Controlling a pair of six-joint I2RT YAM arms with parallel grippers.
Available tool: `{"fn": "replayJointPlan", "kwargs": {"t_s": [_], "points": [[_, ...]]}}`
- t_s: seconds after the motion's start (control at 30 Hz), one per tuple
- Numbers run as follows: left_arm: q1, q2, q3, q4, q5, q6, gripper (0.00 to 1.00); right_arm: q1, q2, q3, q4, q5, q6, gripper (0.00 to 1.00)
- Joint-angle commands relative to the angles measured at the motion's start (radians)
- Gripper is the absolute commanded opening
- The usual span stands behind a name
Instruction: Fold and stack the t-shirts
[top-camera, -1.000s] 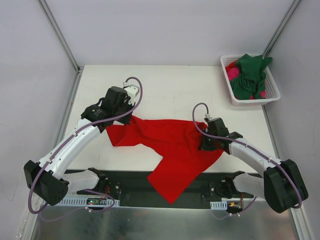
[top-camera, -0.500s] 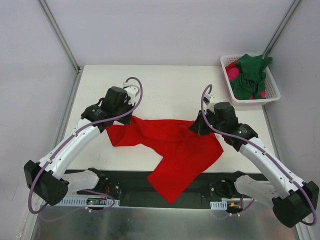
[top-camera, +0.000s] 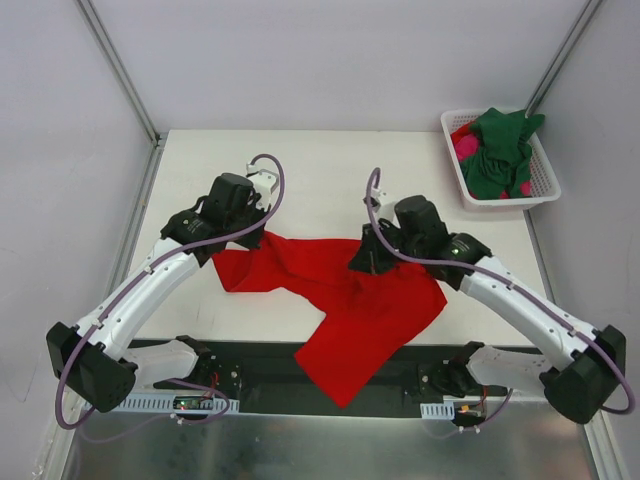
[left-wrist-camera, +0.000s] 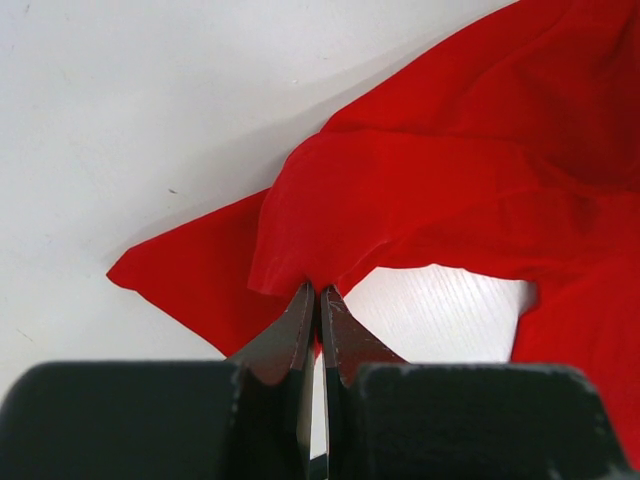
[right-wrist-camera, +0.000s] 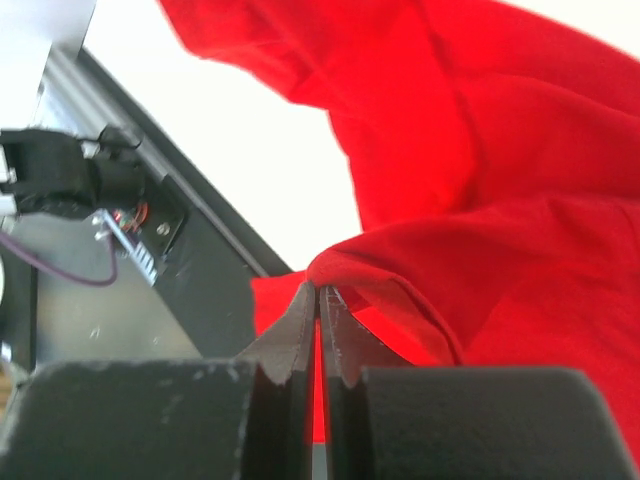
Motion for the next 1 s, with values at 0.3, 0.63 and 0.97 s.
{"fn": "replayJointPlan", "kwargs": {"t_s": [0.3,0.63,0.97], "points": [[0.012,-0.050,-0.021,0.018,-0.006,0.014,0.00,0.230,0.509,0.232,-0.042,0.026,-0.095,0.60],[0.022,-0.047,-0.033,0.021,0.005,0.014,0.00,0.241,0.291,0.049,-0.046,0.329,-0.023,0.81],[0.020,-0.022,-0.021,0.027,0.008,0.023,0.00,0.207,0.184,-0.139,-0.025,0.365,0.065,0.76]]}}
